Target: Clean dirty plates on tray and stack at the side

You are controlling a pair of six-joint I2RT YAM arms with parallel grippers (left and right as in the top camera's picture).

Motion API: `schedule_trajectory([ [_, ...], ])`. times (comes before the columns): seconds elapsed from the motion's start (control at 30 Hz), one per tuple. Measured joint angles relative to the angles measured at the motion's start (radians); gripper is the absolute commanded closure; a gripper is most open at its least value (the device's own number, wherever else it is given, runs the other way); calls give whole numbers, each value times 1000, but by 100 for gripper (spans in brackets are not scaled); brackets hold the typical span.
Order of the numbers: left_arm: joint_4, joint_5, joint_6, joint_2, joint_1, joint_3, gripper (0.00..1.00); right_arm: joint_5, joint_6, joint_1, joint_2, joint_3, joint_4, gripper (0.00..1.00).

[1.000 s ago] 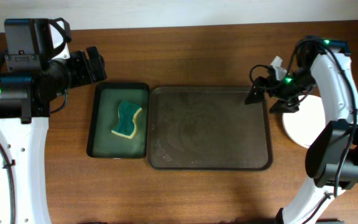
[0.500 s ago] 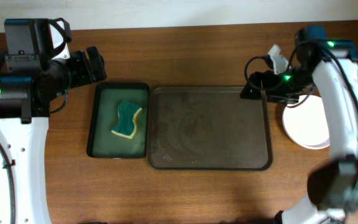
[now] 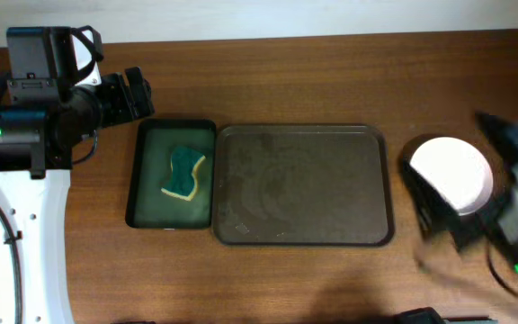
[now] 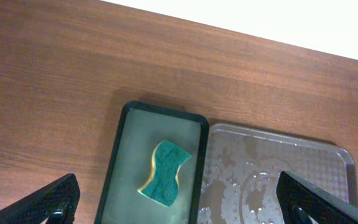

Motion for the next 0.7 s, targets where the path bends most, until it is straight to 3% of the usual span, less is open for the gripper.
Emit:
schedule_trajectory([
  [0.13, -3, 0, 0, 0, 0, -1, 1, 8, -42, -14, -325, -270, 131, 2],
  [0.3, -2, 0, 0, 0, 0, -2, 1, 12, -56, -95, -609, -676, 308, 2],
  [0.47, -2, 0, 0, 0, 0, -2, 1, 12, -58, -134, -708, -1049, 573, 2],
  [0.7, -2, 0, 0, 0, 0, -2, 0, 16, -60, -135, -747, -1384, 948, 2],
])
